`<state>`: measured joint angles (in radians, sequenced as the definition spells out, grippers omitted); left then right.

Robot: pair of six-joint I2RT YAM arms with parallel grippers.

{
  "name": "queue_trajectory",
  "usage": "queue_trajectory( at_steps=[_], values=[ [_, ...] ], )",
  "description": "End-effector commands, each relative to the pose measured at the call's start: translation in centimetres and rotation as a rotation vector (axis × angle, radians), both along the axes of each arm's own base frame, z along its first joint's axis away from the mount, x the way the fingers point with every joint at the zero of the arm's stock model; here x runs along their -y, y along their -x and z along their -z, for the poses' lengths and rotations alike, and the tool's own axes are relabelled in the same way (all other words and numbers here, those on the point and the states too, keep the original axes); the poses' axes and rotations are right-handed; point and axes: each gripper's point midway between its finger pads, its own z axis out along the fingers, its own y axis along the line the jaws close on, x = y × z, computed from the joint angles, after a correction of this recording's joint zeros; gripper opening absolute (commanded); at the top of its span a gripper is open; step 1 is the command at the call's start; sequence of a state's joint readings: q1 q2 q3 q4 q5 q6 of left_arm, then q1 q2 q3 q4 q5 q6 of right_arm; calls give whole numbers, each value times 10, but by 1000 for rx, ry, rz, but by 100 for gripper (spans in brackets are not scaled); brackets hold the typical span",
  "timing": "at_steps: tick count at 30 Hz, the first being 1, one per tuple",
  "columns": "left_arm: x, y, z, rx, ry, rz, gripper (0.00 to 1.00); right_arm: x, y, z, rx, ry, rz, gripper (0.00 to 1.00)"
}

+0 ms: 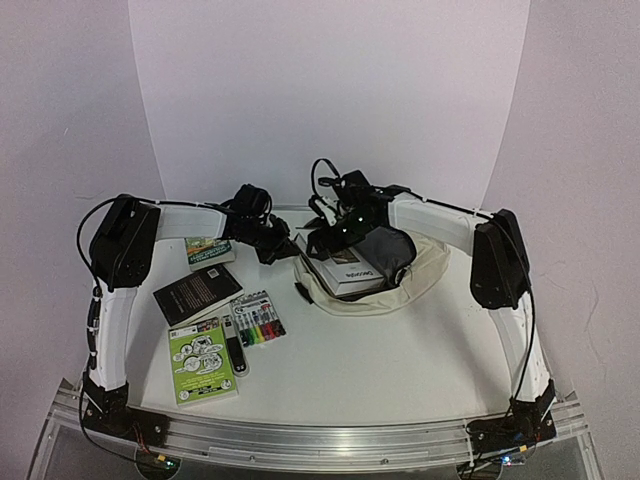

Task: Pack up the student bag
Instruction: Place the book in the student bag.

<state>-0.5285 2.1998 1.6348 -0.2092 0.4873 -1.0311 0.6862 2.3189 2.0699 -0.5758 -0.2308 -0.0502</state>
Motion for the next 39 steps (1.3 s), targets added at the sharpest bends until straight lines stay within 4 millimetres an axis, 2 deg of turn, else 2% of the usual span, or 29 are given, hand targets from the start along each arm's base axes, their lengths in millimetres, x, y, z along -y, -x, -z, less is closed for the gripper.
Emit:
queue_trajectory(
  at_steps=[1,3,4,9,13,19,21,25,28,32,35,39],
  values=[
    [3,-4,-27,46,33,-10,0,-17,-7,-4,69,9,-5,97],
    [2,-2,-33,49,37,-14,0,-16,-11,4,85,36,9,98],
    [1,-1,-36,50,37,-15,0,-13,-15,7,96,56,26,95],
    [-8,9,-52,57,20,-34,0,5,-22,24,125,149,69,71],
    [-19,17,-66,70,1,-57,0,15,-20,29,117,176,81,58],
    [-26,22,-88,103,-1,-67,0,24,-6,28,92,190,49,55],
    [-25,23,-93,112,4,-57,0,20,3,31,63,171,11,54],
    [-21,26,-104,137,13,-30,0,10,26,48,-37,143,-64,50],
    [-16,29,-112,151,32,-7,0,10,33,65,-78,158,-72,49],
    [-7,36,-121,158,59,28,0,7,21,73,-76,157,-32,49],
    [-6,46,-122,148,43,47,0,0,15,51,-56,104,-40,52],
    [-24,53,-107,120,-18,13,0,-2,19,0,-38,-3,-76,81]
  ],
)
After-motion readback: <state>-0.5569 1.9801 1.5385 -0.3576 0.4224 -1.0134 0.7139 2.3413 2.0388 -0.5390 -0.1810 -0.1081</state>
